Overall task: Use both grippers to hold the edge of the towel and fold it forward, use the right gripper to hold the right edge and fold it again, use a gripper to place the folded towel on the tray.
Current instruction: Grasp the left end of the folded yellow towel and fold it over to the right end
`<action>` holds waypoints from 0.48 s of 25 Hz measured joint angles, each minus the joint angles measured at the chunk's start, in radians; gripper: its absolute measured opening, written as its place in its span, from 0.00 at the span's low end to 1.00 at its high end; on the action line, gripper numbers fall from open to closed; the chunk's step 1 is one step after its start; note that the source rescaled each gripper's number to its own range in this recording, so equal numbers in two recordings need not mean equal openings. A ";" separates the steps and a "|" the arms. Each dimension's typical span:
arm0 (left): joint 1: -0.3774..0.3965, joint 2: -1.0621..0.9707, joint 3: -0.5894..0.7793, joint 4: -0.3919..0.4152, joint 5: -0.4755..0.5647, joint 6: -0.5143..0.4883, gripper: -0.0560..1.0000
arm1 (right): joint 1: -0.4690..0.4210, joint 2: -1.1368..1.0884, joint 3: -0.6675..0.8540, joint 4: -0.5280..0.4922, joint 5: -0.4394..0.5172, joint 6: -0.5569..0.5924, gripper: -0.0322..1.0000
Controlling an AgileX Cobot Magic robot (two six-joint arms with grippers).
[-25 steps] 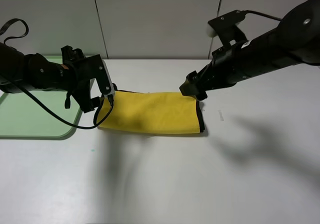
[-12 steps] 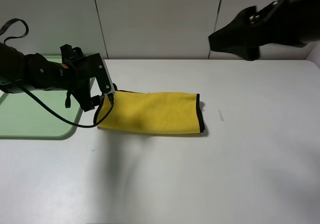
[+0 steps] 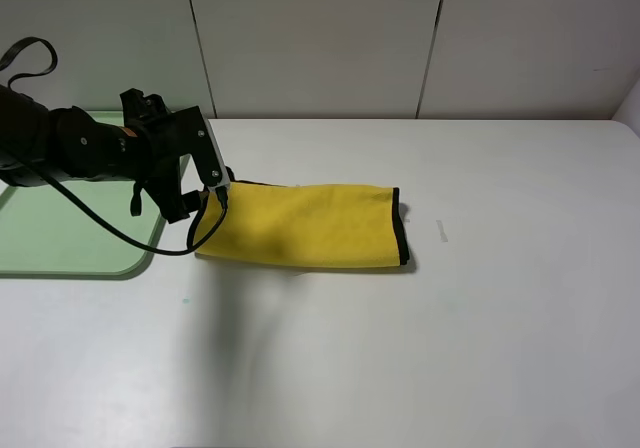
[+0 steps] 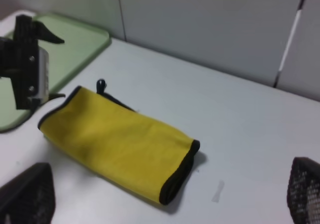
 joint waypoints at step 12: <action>0.000 0.000 0.000 0.000 -0.001 0.000 1.00 | 0.000 -0.409 0.137 -0.031 0.180 0.034 1.00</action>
